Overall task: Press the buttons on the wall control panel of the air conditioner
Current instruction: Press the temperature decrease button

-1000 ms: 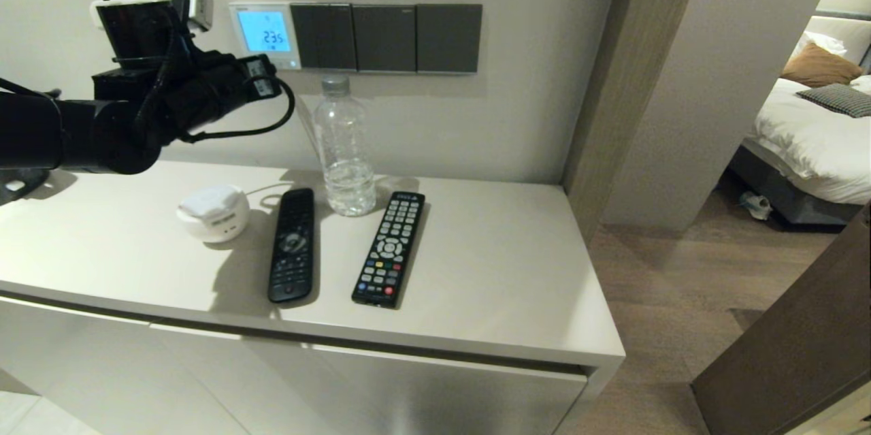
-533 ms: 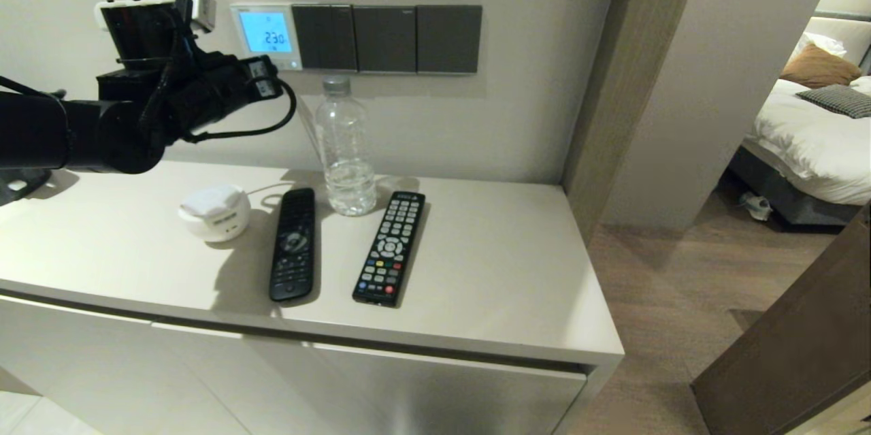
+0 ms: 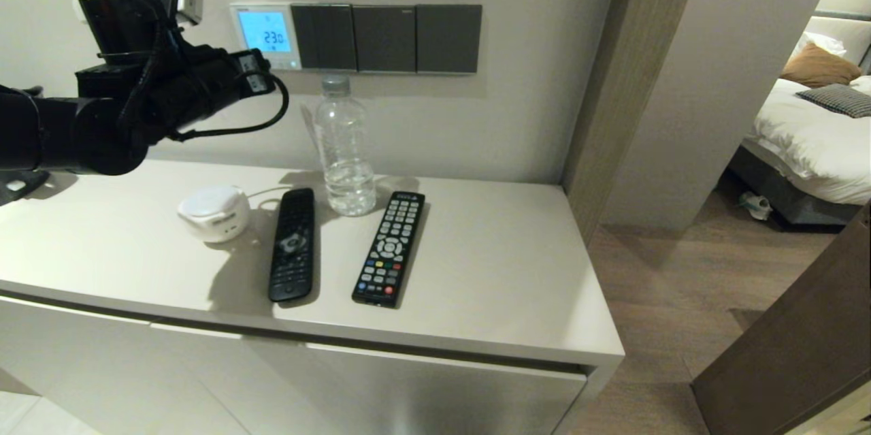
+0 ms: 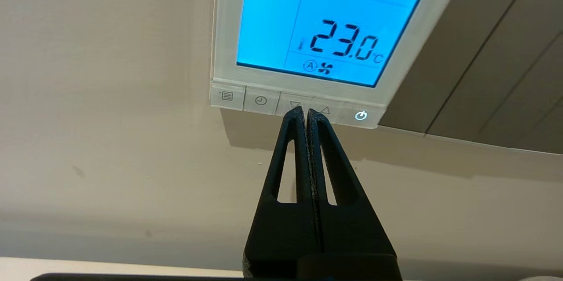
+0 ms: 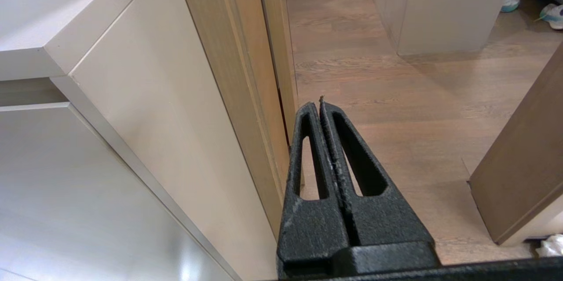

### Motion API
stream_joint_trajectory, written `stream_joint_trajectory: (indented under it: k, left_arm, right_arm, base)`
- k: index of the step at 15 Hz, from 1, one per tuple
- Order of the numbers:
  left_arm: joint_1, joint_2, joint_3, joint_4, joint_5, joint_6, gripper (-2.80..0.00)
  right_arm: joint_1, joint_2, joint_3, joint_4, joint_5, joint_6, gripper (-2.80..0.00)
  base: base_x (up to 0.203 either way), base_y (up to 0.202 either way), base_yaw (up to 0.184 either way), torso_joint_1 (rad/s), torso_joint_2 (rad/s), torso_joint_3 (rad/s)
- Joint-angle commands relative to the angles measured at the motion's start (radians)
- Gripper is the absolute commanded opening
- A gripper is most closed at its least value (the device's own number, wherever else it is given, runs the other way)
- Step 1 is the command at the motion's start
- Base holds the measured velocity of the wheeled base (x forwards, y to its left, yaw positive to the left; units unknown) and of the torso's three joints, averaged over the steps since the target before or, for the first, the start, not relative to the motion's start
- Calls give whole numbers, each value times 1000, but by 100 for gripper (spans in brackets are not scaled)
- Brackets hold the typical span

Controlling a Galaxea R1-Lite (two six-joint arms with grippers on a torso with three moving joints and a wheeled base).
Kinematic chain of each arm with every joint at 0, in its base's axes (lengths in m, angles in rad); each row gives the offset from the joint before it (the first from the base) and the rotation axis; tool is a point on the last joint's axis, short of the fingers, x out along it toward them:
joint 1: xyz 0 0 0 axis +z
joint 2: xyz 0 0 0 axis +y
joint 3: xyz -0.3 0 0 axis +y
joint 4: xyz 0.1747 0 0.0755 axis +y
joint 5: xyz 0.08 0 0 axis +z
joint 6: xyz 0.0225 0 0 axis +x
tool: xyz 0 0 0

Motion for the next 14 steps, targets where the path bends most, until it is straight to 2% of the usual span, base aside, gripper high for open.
stream_joint_trajectory:
  k: [1, 14]
  left_arm:
    - [0, -13, 5, -3, 0, -1, -280]
    - [0, 47, -29, 2, 0, 0, -280]
  right_arm:
    - [0, 2, 2, 0, 0, 0, -280]
    - [0, 2, 2, 0, 0, 0, -280]
  base:
    - [0, 0, 0, 0, 0, 0]
    - [0, 0, 0, 0, 0, 0]
